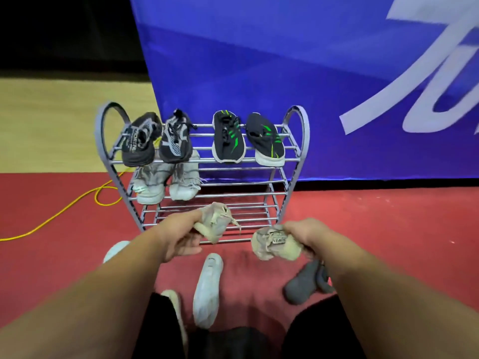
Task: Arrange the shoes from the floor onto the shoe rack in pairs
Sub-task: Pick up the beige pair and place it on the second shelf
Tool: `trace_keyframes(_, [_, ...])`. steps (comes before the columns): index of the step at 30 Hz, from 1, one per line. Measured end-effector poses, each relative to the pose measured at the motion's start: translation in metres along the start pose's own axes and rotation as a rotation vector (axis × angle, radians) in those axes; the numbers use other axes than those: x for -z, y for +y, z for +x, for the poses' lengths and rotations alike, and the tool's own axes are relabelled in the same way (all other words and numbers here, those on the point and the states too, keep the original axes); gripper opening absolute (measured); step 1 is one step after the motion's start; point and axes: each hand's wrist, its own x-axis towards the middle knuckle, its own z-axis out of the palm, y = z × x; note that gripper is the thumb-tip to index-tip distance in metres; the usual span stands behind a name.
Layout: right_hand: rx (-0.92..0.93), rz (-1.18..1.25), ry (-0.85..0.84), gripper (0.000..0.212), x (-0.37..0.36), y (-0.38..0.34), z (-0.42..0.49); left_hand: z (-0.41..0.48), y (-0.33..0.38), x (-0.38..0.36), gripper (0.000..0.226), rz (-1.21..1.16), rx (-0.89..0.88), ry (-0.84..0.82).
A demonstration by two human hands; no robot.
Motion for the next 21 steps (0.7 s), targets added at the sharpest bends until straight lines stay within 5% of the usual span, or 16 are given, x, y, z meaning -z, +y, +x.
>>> trace_keyframes(7, [0.078,0.333,0.189,0.039,-0.012,-0.020,-0.012,-0.015,-0.005,-0.003,0.023,-0.363,-0.124,-0.066])
trace_keyframes(21, [0.094,0.761,0.146,0.043,-0.005,-0.042,0.025,0.049,0.015,-0.040,0.024,-0.450,-0.184,-0.106])
